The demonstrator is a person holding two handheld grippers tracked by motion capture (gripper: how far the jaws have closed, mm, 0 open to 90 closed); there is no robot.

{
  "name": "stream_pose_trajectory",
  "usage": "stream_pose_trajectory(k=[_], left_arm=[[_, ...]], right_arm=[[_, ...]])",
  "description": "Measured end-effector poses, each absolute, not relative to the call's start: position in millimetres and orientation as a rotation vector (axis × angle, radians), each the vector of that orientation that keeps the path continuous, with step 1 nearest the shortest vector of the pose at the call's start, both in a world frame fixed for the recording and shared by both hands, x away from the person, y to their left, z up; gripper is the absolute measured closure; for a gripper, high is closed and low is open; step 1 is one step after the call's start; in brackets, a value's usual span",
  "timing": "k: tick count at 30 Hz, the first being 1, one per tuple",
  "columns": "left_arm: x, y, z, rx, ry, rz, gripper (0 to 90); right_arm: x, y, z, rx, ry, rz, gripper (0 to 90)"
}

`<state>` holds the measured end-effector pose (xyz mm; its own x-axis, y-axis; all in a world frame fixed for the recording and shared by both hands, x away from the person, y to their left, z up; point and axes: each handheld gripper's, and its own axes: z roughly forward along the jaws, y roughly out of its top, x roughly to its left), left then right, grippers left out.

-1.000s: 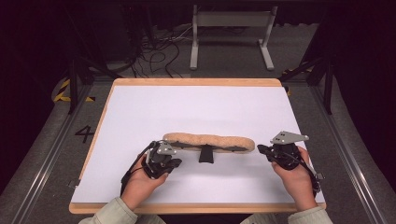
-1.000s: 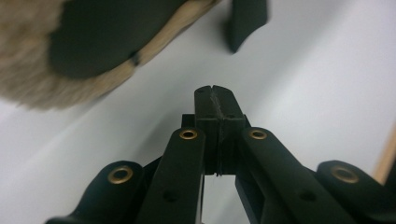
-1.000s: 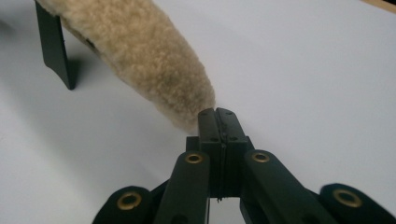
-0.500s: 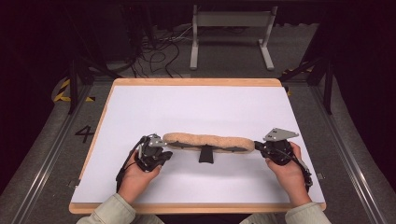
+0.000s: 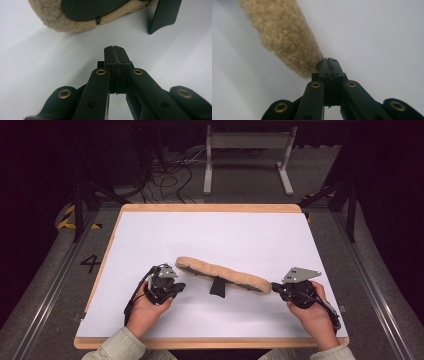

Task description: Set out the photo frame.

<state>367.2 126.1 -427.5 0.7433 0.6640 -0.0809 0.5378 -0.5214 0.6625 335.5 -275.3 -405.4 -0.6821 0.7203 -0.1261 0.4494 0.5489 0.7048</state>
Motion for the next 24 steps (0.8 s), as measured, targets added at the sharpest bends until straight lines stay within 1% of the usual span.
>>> stream_pose_trajectory(k=[5,8,14,24], left_arm=[[363,120,-426,2.251,0.855,0.22,89.9],[356,107,-423,2.259,0.797,0.204,89.9],[352,90,-423,2.263,0.746,0.166,89.9],[346,47,-432,2.242,0.66,0.08,89.9]], right_arm=[[325,-273,-405,0.926,2.414,0.927,90.0],[317,-270,-405,0.903,2.439,0.939,90.0],[308,-265,-406,0.874,2.479,0.968,90.0],[309,-275,-404,0.915,2.392,0.985,90.0]])
